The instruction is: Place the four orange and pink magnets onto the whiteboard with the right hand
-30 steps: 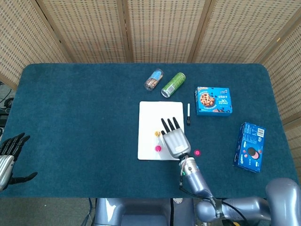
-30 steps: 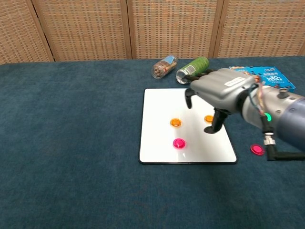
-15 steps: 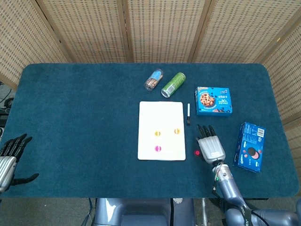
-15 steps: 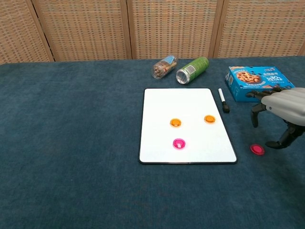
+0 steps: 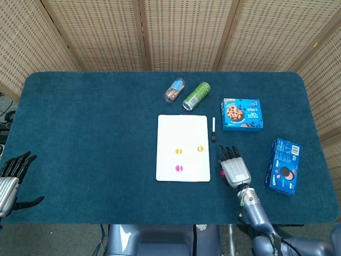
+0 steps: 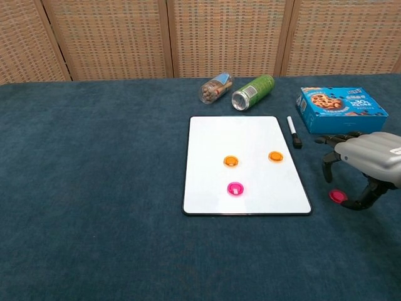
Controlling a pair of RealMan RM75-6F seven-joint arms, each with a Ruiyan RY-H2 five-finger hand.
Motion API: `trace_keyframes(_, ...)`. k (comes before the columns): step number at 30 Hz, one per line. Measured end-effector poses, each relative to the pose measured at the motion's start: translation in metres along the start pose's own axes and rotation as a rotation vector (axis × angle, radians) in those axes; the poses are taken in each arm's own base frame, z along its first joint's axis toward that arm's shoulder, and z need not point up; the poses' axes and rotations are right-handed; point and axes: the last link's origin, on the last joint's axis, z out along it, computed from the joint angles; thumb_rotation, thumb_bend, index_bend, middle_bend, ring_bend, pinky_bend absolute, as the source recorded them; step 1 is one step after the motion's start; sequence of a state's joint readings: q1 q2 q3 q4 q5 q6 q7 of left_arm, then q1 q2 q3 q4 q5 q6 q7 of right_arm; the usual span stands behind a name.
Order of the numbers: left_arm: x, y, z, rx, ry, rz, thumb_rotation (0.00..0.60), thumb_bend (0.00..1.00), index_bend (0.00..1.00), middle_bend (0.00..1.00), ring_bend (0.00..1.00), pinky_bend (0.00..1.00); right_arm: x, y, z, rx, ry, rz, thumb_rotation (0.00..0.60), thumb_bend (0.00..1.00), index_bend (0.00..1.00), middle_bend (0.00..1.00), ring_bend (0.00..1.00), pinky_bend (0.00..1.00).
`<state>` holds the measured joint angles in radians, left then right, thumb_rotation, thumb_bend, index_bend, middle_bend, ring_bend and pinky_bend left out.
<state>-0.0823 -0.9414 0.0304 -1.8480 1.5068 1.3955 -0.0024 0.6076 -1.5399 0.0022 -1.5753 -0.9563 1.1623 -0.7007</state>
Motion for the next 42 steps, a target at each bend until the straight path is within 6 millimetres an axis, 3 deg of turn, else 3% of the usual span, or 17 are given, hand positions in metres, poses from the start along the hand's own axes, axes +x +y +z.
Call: trace_keyframes(42,-0.002,0.0,0.002,0.006,-0.005,0.007,0.6,0.0,0.0,0.0,0.0,0.0,-0.013,0.008,0.008,-0.023,-0.043,-0.016,0.6,0.31,0.42,0.0,0.0,0.0)
